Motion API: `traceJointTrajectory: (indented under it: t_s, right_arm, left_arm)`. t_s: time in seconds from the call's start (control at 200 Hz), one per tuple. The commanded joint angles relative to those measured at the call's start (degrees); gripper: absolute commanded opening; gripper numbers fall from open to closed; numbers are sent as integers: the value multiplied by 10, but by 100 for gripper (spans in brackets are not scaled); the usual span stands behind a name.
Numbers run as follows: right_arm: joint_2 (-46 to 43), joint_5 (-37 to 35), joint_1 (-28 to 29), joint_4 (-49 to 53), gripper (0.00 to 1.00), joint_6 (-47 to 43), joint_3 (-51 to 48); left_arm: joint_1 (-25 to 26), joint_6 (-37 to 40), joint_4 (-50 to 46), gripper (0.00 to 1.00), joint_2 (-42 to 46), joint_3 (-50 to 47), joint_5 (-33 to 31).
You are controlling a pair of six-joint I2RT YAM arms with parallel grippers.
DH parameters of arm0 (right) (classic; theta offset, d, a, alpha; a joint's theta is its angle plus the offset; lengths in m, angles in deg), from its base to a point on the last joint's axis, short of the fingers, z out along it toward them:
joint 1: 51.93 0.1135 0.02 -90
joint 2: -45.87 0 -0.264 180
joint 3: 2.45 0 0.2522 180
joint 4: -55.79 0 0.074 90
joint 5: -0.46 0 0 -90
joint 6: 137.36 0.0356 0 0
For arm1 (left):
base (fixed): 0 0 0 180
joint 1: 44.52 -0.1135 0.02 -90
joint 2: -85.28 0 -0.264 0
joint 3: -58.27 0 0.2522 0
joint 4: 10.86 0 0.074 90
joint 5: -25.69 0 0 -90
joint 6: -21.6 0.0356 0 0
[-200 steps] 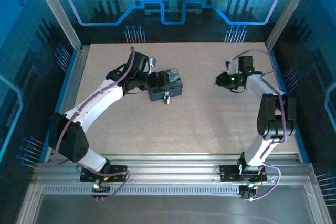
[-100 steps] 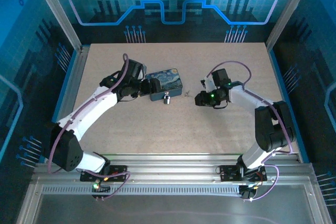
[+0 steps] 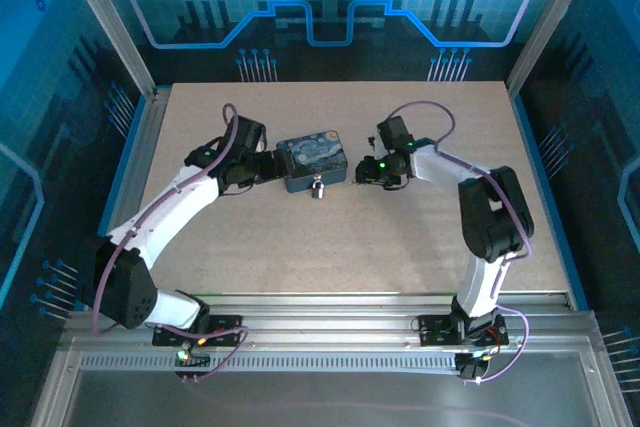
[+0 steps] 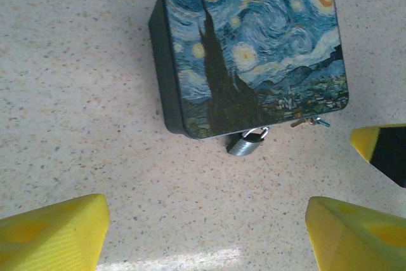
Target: Unlock the padlock with the key
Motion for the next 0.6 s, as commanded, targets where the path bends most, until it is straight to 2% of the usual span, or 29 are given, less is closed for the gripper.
traceJointTrajectory:
  t_s: [0.0, 0.405, 0.595]
  right_arm:
    - [35, -33, 12, 6, 33, 41, 40]
    - [121, -40, 31, 28, 30, 78, 97]
    - [142, -55, 38, 61, 21, 81, 121]
  left_arm:
    - [-2, -12, -9, 82, 25, -13, -8]
    - [-14, 23, -13, 82, 29, -9, 22]
    - [-27, 36, -10, 83, 41, -12, 31]
